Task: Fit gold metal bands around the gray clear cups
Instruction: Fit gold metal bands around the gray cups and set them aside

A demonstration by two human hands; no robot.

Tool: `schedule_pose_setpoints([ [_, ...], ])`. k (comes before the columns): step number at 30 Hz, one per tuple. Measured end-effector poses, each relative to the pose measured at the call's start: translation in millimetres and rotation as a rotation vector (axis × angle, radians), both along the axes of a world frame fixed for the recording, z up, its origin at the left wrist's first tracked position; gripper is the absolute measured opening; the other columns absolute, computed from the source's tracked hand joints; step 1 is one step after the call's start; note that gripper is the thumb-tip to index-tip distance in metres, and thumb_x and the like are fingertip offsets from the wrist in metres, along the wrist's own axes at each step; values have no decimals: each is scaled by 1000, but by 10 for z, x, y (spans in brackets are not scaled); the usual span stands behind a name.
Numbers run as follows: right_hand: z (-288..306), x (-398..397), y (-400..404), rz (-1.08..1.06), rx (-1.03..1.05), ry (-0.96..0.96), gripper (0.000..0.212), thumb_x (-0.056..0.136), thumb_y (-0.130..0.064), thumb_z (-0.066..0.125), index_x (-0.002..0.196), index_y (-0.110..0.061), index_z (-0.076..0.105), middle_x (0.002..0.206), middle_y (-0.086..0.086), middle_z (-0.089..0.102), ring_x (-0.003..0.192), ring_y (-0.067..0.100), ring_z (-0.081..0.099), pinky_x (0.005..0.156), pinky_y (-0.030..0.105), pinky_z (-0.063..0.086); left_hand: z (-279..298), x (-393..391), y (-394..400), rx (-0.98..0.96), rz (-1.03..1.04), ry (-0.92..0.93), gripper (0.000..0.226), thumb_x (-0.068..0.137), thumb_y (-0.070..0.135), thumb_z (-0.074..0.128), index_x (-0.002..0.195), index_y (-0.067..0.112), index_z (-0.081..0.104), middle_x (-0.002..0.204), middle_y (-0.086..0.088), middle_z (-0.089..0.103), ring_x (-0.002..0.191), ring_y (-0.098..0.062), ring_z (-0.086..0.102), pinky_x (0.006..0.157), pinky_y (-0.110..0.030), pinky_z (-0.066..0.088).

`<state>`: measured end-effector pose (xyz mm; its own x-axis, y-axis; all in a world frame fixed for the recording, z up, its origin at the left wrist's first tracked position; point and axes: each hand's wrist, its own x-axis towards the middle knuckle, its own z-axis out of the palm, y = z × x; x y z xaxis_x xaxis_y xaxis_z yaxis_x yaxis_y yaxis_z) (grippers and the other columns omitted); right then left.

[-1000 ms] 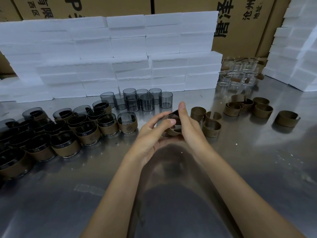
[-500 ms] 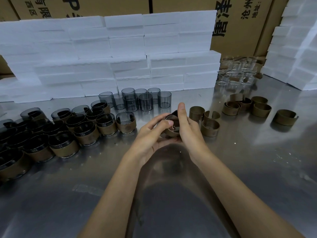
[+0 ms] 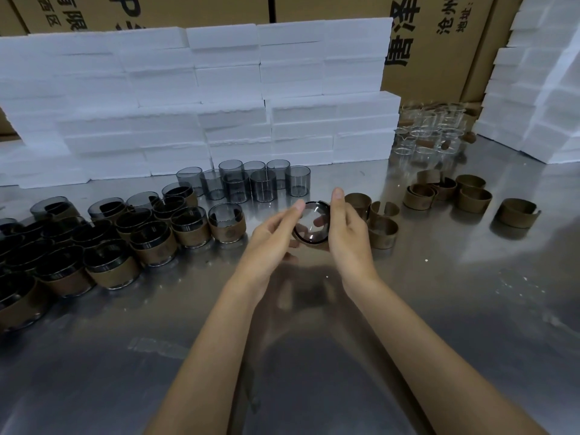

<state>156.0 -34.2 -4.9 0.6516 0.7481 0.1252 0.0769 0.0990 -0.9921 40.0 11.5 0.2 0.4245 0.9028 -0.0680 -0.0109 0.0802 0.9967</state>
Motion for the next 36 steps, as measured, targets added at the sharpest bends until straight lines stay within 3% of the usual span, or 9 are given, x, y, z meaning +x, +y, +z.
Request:
schedule_pose_setpoints([
  [2,-30,-31,8,22,-10,-37,48,104,-54,42,94,-14,66,87,-1,72,90,16,67,84,30,50,-9,7,34,-13,49,28,64,82,81,53,108,27,77,103,3,79,98,-17,74,81,-34,55],
  [5,-39,-99,18,138,-82,70,29,100,-40,53,91,-18,68,77,-7,71,86,16,66,75,25,51,-3,1,40,-94,138,-95,50,102,55,48,87,15,74,71,4,75,68,-10,73,63,-21,54],
  [9,71,-129,-44,277,-153,455,31,95,-43,56,94,-15,69,77,6,69,78,24,65,79,37,52,-11,50,-48,-147,88,-159,39,103,32,55,71,17,70,71,-8,73,67,-19,69,80,-36,55],
  [11,109,-86,-78,296,-153,568,37,95,-47,55,89,-14,68,72,6,61,68,22,60,70,33,50,9,82,-110,-181,35,-199,52,104,28,53,54,20,67,54,-2,62,51,-15,61,65,-31,52],
  [14,122,-60,-119,323,-159,650,53,93,-48,53,51,-15,49,51,2,44,44,17,42,51,27,36,23,131,-179,-228,-8,-279,62,103,21,50,42,19,57,41,4,45,35,-12,47,47,-24,43],
  [16,109,-80,-123,261,-163,643,45,91,-42,57,58,-14,46,55,4,41,44,17,39,50,28,34,21,162,-222,-232,-19,-271,68,101,19,47,34,16,54,37,3,46,32,-12,46,41,-21,41],
  [22,80,-101,-130,203,-163,645,32,92,-28,60,66,-11,52,52,5,53,35,14,46,46,23,39,-3,205,-236,-254,55,-287,57,101,22,53,45,19,48,39,-2,36,33,-19,39,42,-25,36],
  [25,87,-79,-128,186,-183,628,31,94,-27,59,68,-10,54,48,4,55,32,13,48,42,21,40,-32,220,-216,-252,128,-290,47,100,20,58,55,15,44,38,0,39,28,-13,40,36,-17,35],
  [36,89,-52,-116,155,-142,656,32,89,-10,50,58,-14,45,47,3,45,37,16,43,43,24,36,-34,252,-224,-222,142,-311,62,100,14,55,39,21,48,40,-2,31,29,-12,29,35,-18,26],
])
